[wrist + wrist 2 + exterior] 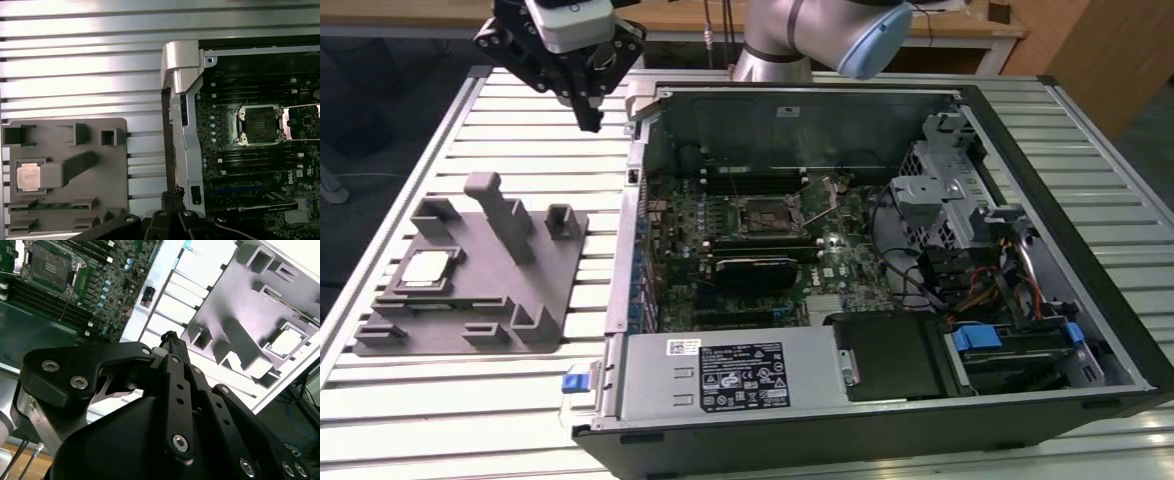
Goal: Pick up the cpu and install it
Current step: 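Reach for the cpu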
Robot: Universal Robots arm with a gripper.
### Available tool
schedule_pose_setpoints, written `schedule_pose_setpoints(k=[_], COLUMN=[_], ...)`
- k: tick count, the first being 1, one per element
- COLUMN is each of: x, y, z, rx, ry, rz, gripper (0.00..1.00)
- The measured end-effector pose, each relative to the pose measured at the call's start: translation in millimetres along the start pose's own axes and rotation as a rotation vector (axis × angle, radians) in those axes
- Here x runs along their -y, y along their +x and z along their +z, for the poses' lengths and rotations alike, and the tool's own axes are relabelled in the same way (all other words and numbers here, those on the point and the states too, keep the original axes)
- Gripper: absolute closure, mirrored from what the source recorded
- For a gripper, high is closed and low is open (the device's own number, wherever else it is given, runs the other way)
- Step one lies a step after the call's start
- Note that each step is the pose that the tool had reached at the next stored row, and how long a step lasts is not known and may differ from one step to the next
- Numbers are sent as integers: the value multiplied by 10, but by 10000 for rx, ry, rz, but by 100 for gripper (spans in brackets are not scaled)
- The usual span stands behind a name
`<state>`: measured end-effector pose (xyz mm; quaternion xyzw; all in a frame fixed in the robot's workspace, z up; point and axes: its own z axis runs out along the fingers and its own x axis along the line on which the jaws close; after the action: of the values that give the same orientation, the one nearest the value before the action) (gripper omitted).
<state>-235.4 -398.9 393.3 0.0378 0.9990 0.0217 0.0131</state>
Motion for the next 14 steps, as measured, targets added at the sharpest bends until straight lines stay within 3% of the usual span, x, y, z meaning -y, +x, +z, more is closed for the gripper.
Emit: schedule_pose_setpoints(k=[14], x=[18], y=[233], z=[-6], rx=[0], ry=[0], rz=[0], gripper=[89])
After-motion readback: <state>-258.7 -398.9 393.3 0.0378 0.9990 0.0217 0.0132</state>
